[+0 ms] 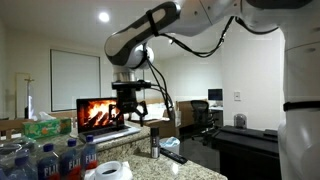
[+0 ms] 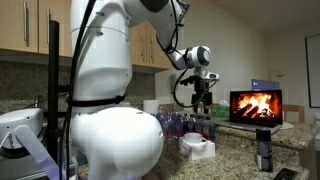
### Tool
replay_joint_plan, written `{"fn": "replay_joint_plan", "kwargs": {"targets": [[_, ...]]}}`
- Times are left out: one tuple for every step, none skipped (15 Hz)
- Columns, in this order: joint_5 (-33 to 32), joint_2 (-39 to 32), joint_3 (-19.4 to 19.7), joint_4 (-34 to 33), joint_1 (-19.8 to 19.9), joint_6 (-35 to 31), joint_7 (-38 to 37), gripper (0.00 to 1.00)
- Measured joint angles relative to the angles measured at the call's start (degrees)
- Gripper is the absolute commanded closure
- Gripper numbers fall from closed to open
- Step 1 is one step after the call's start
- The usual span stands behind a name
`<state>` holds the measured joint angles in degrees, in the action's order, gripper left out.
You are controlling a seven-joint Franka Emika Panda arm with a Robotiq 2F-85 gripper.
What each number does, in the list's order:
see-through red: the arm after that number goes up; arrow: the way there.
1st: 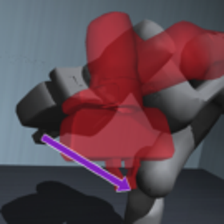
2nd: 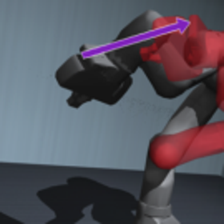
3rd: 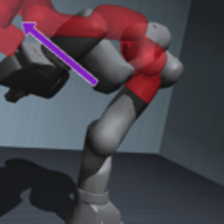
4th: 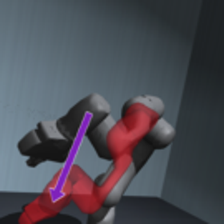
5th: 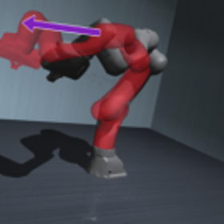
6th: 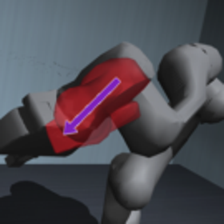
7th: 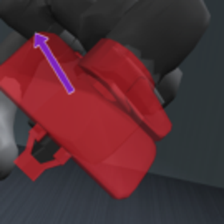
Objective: Pick up the seal tape and the other two objects and place them on top of the box over the counter
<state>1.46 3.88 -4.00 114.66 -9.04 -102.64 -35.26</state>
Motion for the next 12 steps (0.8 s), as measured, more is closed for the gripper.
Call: {"fn": "replay_joint_plan", "kwargs": {"targets": [[-1.6, 0.8, 0.9, -0.1, 1.6, 3.2, 1.6, 0.00], [-3.0, 1.4, 1.9, -0.4, 3.3, 5.9, 3.8, 0.00], [-4.5, 1.5, 2.9, -0.8, 4.8, 8.7, 7.1, 0.00], [-5.8, 1.4, 3.7, -1.2, 6.1, 11.4, 10.5, 0.00], [-6.5, 1.0, 4.3, -1.5, 7.0, 12.8, 12.7, 0.00], [-6.7, 0.7, 4.5, -1.7, 7.5, 13.2, 13.7, 0.00], [-6.7, 0.4, 4.6, -1.8, 7.5, 13.2, 13.8, 0.00], [-6.8, 0.1, 4.4, -1.8, 7.3, 13.2, 13.8, 0.00], [-6.8, 0.0, 4.2, -1.8, 7.2, 13.2, 13.8, 0.00], [-6.8, 0.0, 4.1, -1.8, 7.2, 13.2, 13.8, 0.00], [-6.8, 0.0, 4.0, -1.8, 7.2, 13.2, 13.8, 0.00], [-6.8, 0.0, 4.0, -1.9, 7.3, 12.7, 13.8, 0.00]]}}
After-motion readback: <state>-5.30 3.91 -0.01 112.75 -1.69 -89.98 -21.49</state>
